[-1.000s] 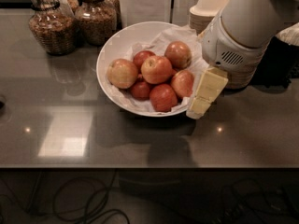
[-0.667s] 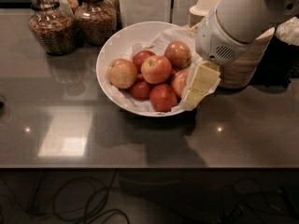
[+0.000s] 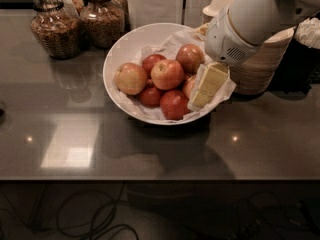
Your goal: Pick apple from white bowl
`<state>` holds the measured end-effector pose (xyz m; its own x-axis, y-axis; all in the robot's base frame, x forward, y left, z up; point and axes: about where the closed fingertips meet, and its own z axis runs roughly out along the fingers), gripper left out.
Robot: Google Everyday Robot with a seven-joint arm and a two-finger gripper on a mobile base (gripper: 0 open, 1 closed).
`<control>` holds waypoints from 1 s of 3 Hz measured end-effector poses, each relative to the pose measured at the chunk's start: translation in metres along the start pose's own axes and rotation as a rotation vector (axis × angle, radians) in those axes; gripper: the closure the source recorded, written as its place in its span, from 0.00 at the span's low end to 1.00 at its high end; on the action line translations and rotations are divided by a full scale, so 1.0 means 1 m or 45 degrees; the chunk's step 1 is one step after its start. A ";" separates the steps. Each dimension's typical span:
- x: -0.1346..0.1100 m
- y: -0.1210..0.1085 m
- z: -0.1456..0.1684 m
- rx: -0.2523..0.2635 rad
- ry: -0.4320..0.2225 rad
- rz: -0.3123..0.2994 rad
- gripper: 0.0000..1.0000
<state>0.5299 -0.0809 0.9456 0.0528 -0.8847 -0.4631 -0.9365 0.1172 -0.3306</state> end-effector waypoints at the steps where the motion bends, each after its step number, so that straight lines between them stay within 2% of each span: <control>1: -0.002 -0.002 0.008 0.002 -0.006 -0.027 0.05; 3: -0.014 -0.011 0.031 -0.012 -0.018 -0.093 0.15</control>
Offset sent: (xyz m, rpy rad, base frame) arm 0.0219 0.0230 -0.0177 -0.0161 -0.0351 0.0654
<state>0.5506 -0.0562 0.9306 0.1262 -0.8843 -0.4496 -0.9332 0.0480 -0.3562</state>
